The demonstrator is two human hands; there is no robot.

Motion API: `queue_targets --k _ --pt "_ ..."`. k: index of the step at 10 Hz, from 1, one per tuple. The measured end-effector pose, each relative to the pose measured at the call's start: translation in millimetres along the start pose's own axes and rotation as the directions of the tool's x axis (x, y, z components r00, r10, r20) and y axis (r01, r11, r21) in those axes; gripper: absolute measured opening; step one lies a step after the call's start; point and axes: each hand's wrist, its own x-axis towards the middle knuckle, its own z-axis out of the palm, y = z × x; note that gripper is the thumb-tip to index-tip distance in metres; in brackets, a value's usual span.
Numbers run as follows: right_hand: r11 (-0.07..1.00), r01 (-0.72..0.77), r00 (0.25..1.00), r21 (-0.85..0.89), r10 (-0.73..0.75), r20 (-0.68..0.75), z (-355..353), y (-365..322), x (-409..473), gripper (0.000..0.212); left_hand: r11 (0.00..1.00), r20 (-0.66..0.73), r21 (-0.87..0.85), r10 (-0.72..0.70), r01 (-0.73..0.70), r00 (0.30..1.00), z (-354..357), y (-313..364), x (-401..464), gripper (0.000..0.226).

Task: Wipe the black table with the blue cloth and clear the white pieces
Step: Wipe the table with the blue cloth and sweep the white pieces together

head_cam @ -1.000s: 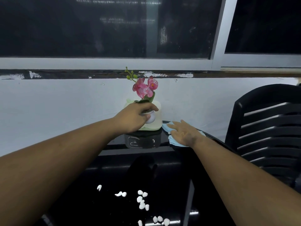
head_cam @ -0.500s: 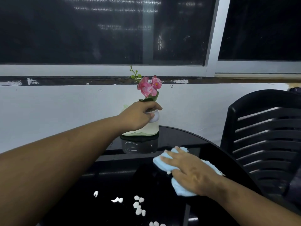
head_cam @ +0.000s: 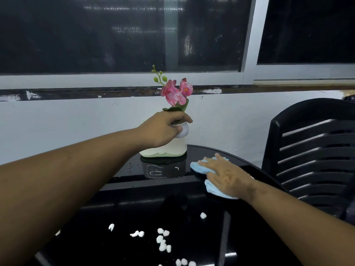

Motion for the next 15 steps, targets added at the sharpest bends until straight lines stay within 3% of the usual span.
queue_targets --k 1,2,3,5,7,9,10,11,12,13,14,15 --pt "0.980 -0.184 0.983 -0.082 0.186 0.013 7.1 22.4 42.9 0.071 1.000 0.000 0.000 0.009 -0.009 1.000 -3.9 1.7 -0.7 0.034" --pt "0.949 -0.269 0.961 -0.162 0.276 0.024 5.0 20.5 76.0 0.064 1.000 -0.017 -0.022 -0.002 0.001 1.000 -7.2 3.0 -0.7 0.034" --pt "0.925 -0.361 0.932 -0.122 0.363 -0.010 3.0 8.2 92.4 0.056 1.000 -0.025 -0.029 -0.003 0.003 1.000 -7.1 4.2 -1.2 0.034" --pt "0.948 -0.301 0.950 -0.101 0.307 0.054 -1.0 -0.2 96.9 0.055 0.998 -0.013 -0.066 -0.018 0.017 1.000 -1.7 4.6 -1.7 0.035" --pt "0.990 -0.129 0.990 -0.057 0.132 0.052 -0.2 -5.0 67.9 0.053 0.996 -0.022 -0.087 -0.028 0.026 0.999 0.8 4.7 4.9 0.034" --pt "1.000 0.015 0.995 -0.009 -0.014 0.098 0.6 -21.2 21.3 0.074 0.997 -0.004 -0.078 -0.030 0.030 1.000 3.8 9.4 10.8 0.034" --pt "0.992 0.124 0.984 0.020 -0.126 0.129 -1.7 -32.3 -5.6 0.066 0.998 0.000 -0.063 -0.026 0.026 1.000 5.1 10.0 12.6 0.034" --pt "0.963 0.271 0.949 0.004 -0.268 0.165 -3.6 -41.3 -33.7 0.071 0.998 0.001 -0.059 -0.021 0.021 1.000 6.0 11.0 14.1 0.034" --pt "0.950 0.310 0.932 0.034 -0.311 0.187 -8.2 -43.6 -56.6 0.065 0.998 0.006 -0.062 -0.020 0.020 1.000 7.1 10.9 14.8 0.034" --pt "0.987 0.143 0.951 0.079 -0.159 0.264 148.9 13.8 -205.8 0.067 0.998 0.012 -0.061 -0.021 0.021 1.000 8.5 9.4 15.1 0.034" --pt "0.967 0.137 0.945 0.215 -0.193 0.266 139.2 -10.0 -146.9 0.069 0.998 0.017 -0.055 -0.015 0.016 1.000 9.8 6.9 16.0 0.034" --pt "0.940 0.094 0.973 0.327 -0.155 0.168 162.7 -30.9 -150.4 0.072 0.998 0.015 -0.058 -0.020 0.021 1.000 11.6 4.7 16.9 0.034"
